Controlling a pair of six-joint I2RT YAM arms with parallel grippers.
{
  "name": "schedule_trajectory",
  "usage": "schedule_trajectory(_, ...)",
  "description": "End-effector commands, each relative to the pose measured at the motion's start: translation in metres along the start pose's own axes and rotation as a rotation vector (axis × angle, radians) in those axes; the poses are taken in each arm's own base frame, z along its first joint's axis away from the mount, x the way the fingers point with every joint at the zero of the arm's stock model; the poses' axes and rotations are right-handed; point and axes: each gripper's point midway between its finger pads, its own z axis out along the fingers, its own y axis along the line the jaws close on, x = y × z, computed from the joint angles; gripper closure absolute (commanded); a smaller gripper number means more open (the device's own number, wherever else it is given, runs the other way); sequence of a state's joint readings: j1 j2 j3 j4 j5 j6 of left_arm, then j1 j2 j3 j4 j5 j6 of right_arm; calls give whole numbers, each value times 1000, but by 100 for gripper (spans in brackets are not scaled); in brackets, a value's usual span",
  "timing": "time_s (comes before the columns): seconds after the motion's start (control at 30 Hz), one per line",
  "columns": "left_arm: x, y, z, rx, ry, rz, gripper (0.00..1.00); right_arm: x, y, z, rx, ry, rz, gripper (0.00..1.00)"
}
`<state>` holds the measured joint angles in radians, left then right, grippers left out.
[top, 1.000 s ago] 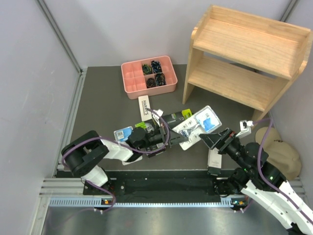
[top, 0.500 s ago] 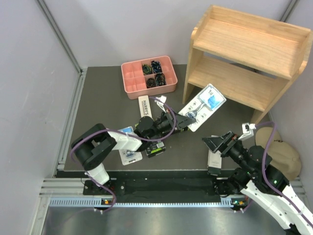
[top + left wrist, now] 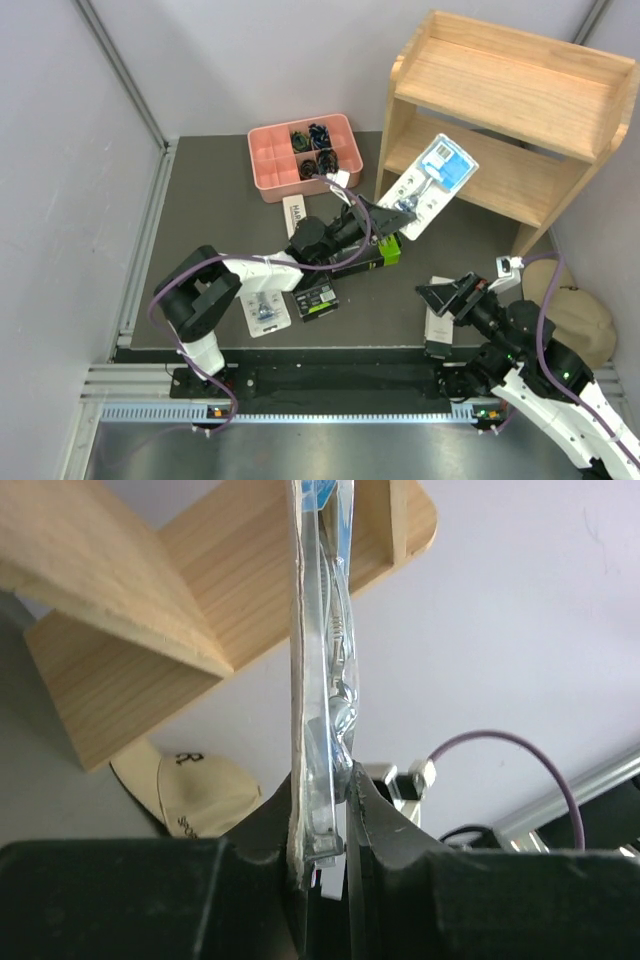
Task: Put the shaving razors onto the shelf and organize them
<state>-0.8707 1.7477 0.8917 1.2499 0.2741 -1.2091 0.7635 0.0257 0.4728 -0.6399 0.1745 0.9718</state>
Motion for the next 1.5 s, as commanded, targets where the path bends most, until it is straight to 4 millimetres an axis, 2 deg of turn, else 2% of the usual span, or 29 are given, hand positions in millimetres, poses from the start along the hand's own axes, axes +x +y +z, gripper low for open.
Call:
schedule_trajectory(0.0,-36,-33,28,31,-63,72,100,-6,4,-3,-11,-24,12,1)
schedule_trajectory(0.03,-34,-23,31,-10,-50,64,100,-6,3,-3,-8,-26,12,1)
schedule_trajectory(0.1,-44,-26,42,-20,-58,69,100,-6,2,-3,-3,-24,11,1)
schedule_trajectory(0.17,-44,-14,49,-70,-41,61,100,-5,0,-3,5,-23,9,1)
schedule_trajectory(0.2,-51,-20,57,-64,-46,73,100,-5,0,-4,8,-22,9,1)
schedule_trajectory(0.27,-53,-10,63,-103,-41,76,100,-5,-3,-4,19,-24,7,1)
schedule_trajectory(0.3,-60,-13,70,-106,-59,83,100,-5,-2,-4,18,-23,7,1)
schedule_trajectory(0.37,-60,2,75,-169,-49,93,100,-5,-4,-4,25,-24,6,1)
schedule_trajectory(0.47,-70,-1,90,-173,-61,109,100,-4,-5,-4,30,-20,5,1)
schedule_trajectory(0.53,-70,12,94,-206,-68,103,100,-4,-6,-4,35,-19,4,1)
schedule_trajectory(0.67,-80,21,102,-214,-112,78,100,-4,-7,-5,40,-19,4,1)
schedule_trajectory(0.73,-79,36,106,-251,-112,66,100,-7,-4,-9,17,-35,12,1)
schedule_trajectory(0.77,-85,30,112,-241,-125,62,100,-8,-4,-9,15,-38,14,1)
schedule_trajectory(0.83,-83,47,116,-275,-122,39,100,-8,-4,-10,16,-37,15,1)
schedule_trajectory(0.87,-86,43,121,-267,-130,20,100,-9,-4,-10,16,-43,16,1)
schedule_trajectory(0.9,-85,54,123,-281,-133,10,100,-8,-5,-10,19,-39,15,1)
schedule_trajectory(0.97,-90,55,128,-276,-143,-11,100,-8,-5,-10,19,-41,17,1)
schedule_trajectory(1.0,-88,63,128,-289,-141,-23,100,-7,-6,-10,20,-40,15,1)
schedule_trajectory(1.17,-99,81,126,-335,-179,-67,100,-7,-8,-12,24,-41,17,1)
schedule_trajectory(1.3,-110,88,120,-356,-209,-84,100,-7,-8,-13,24,-43,18,1)
schedule_trajectory(1.47,-125,93,112,-369,-228,-68,89,-6,-9,-13,25,-39,17,1)
